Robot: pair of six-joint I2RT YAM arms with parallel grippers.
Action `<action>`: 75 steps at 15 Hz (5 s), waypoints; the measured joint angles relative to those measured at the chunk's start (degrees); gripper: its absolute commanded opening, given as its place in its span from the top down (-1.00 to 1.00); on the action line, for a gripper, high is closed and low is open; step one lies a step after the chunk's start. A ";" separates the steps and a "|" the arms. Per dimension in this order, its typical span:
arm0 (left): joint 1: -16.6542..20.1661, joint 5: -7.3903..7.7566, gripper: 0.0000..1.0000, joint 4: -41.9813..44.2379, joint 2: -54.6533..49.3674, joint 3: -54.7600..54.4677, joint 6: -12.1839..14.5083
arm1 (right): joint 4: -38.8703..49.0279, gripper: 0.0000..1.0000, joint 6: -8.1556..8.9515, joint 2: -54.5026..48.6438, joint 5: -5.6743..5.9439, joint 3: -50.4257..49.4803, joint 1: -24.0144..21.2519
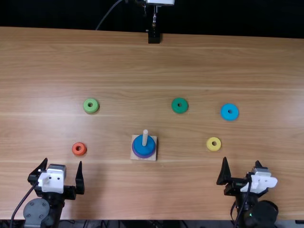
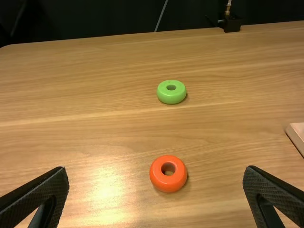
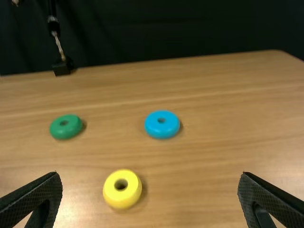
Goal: Build the Hanoi tower: stack the rings onto the peg from bottom to top in this color order: purple, dark blue, light blue, dark green, light green, yellow, orange.
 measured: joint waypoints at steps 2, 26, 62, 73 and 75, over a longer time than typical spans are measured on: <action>0.00 -0.02 -1.00 0.00 0.00 0.02 0.00 | -3.56 -1.00 0.26 1.22 0.39 3.19 -0.11; 0.00 0.02 -1.00 -0.04 0.00 0.02 0.00 | -22.80 -1.00 8.61 101.29 3.39 69.94 -0.09; 0.00 0.00 -1.00 -0.07 0.00 0.02 0.00 | -23.23 0.92 9.31 119.43 3.41 80.61 -2.60; 0.00 0.00 -1.00 -0.07 0.00 0.02 0.00 | -46.66 0.95 9.20 115.65 3.15 90.75 3.17; 0.00 -0.02 -1.00 -0.07 0.00 0.02 0.00 | -46.69 0.95 9.22 111.03 3.13 90.79 6.67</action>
